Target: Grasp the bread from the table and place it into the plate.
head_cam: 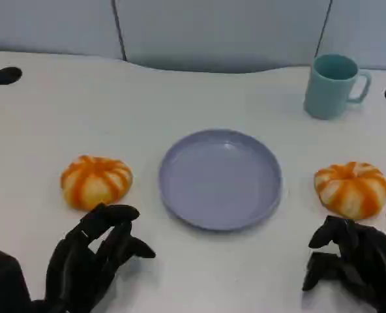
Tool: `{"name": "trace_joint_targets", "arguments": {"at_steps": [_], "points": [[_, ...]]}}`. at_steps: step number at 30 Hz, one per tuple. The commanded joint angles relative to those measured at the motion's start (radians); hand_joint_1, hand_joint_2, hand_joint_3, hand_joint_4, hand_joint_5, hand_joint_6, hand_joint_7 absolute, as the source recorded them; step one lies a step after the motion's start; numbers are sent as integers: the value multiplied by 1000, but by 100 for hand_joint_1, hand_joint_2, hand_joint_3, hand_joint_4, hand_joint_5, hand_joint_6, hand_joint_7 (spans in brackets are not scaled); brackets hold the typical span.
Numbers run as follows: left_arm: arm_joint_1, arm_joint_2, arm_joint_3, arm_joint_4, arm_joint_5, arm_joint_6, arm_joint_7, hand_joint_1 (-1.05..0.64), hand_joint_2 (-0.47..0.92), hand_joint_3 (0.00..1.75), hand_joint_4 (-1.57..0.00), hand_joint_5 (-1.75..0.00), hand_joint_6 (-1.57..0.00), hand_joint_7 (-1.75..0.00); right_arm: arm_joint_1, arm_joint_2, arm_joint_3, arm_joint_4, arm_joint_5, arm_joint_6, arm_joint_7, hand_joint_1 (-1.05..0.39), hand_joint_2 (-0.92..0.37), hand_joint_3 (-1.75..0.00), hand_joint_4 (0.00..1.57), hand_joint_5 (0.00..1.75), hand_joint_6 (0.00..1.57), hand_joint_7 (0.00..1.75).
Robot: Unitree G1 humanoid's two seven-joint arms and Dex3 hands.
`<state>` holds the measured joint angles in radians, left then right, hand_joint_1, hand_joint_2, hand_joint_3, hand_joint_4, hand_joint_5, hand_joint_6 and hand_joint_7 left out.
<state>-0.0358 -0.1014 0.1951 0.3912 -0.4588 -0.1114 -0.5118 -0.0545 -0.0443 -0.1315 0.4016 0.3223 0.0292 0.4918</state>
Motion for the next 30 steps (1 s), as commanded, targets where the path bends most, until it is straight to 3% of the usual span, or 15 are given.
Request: {"name": "trace_joint_targets", "arguments": {"at_steps": [1, 25, 30], "points": [[2, 18, 9, -7, -4, -1, -3, -53, 92, 19, -68, -150, -62, -104, 11, -4, -2, -18, 2, 16, -18, -41, -92, -43, 123, 108, 117, 96], [3, 19, 9, -6, 6, -19, -3, -53, 92, 19, -67, -150, -62, -104, 17, -5, 2, -18, 2, 4, -15, -41, -92, -43, 123, 107, 113, 100], [-5, 29, 8, 7, 6, -62, -44, -52, 92, 18, -62, -144, -57, -97, 13, 1, 4, -14, 2, 8, -21, -42, -92, -42, 124, 106, 114, 99]]}}
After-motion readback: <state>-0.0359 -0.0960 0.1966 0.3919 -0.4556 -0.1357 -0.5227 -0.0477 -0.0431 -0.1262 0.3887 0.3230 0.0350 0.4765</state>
